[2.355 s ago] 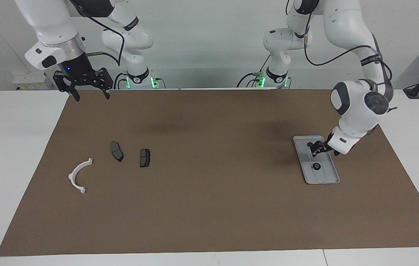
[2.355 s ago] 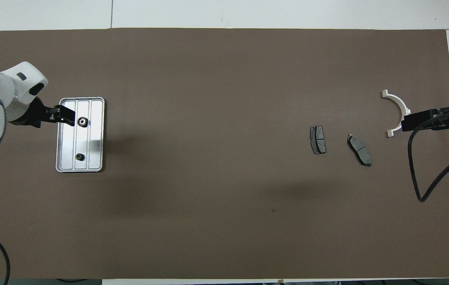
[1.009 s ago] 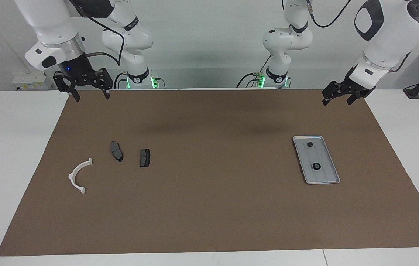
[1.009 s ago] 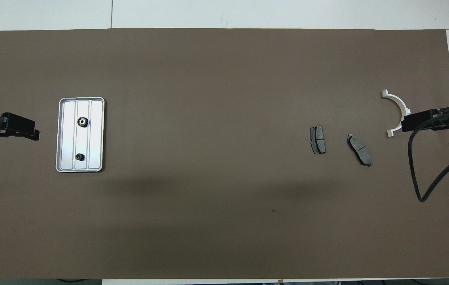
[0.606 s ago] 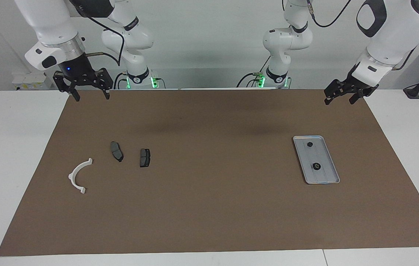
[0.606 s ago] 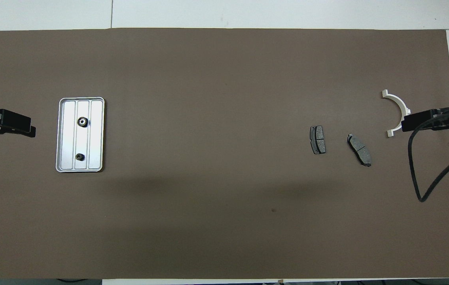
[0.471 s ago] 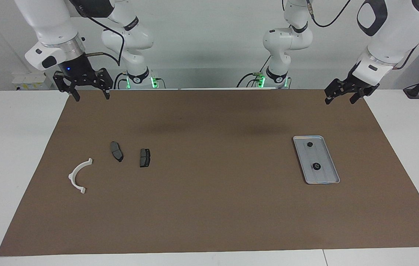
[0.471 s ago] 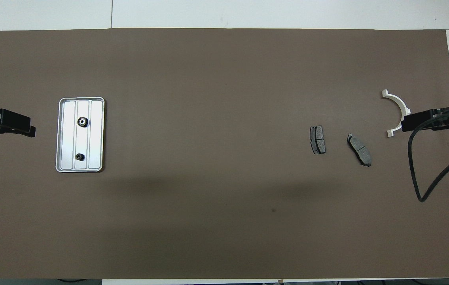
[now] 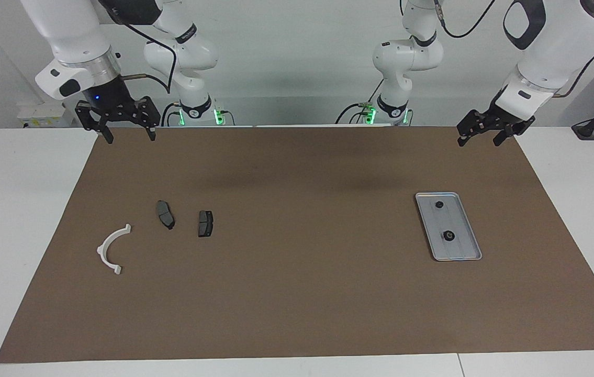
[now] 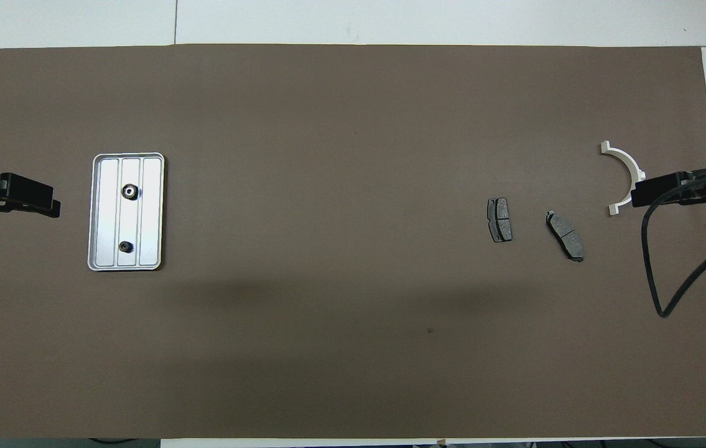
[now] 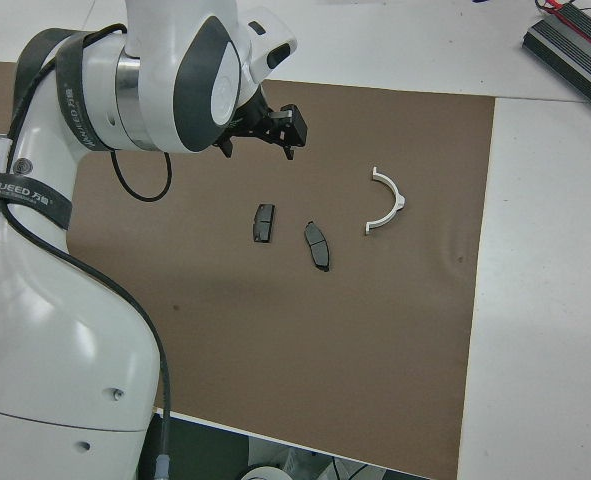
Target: Pick bearing gear from pile to tray
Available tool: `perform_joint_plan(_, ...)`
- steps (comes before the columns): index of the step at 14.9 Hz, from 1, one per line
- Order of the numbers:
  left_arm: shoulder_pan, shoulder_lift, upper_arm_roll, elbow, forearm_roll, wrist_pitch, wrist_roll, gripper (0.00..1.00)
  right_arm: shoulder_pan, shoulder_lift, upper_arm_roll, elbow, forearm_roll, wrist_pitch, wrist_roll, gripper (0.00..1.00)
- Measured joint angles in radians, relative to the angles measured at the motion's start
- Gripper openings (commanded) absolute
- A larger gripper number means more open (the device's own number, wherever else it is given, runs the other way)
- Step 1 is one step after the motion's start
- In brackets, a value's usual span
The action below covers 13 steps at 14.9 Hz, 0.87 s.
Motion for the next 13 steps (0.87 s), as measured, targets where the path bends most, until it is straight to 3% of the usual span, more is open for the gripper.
perform_joint_plan(13,-0.001,0.0,-0.011,0.0,0.046,0.003,0.001,1.0,0.0,0.0,0.0,0.0,0.0,0.0,0.0,1.0)
